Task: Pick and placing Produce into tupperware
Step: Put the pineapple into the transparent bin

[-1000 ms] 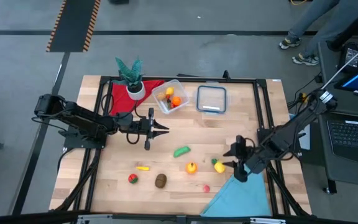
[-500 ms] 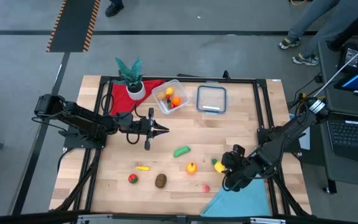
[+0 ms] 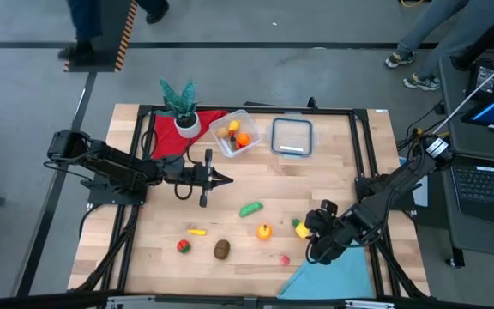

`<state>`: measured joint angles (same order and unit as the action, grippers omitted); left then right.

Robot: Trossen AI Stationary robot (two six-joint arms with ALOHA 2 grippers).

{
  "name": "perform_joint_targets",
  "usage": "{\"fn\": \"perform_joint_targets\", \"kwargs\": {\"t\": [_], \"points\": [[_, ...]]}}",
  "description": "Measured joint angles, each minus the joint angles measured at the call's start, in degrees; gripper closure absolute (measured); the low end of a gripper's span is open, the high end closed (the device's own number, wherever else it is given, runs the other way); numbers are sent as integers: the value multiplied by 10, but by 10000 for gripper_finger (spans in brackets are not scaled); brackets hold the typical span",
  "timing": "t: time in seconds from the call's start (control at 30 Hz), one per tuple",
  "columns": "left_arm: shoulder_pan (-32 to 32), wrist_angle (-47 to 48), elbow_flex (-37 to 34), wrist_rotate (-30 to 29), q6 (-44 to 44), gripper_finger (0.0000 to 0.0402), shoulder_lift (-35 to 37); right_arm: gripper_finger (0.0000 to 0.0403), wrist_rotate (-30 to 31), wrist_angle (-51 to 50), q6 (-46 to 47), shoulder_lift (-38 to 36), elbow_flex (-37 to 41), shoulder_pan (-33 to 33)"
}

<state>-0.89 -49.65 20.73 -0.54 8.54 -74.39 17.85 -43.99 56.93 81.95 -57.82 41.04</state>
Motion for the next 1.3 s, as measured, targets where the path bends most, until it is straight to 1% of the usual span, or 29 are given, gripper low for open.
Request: {"fn": "perform_joint_targets", "kwargs": {"t": [0.1, 0.37, 0.5, 0.73, 0.97, 1.13, 1.3], "points": [[0, 0, 0, 0, -1, 399, 0, 201, 0, 0, 13, 0, 0, 0], [0, 7, 0, 0, -3, 377, 0, 120, 0, 1, 42, 0, 0, 0], [0, 12, 0, 0, -4, 367, 0, 97, 0, 16, 40, 0, 0, 0], [0, 12, 0, 0, -4, 351, 0, 93, 0, 51, 43, 0, 1, 0], [0, 12, 0, 0, -4, 337, 0, 93, 5, 47, 63, 4, 1, -16], [0, 14, 0, 0, -5, 328, 0, 93, 4, 25, 73, 31, 1, -16], [0, 14, 0, 0, -5, 319, 0, 93, 0, 23, 74, 70, 1, -21]]}}
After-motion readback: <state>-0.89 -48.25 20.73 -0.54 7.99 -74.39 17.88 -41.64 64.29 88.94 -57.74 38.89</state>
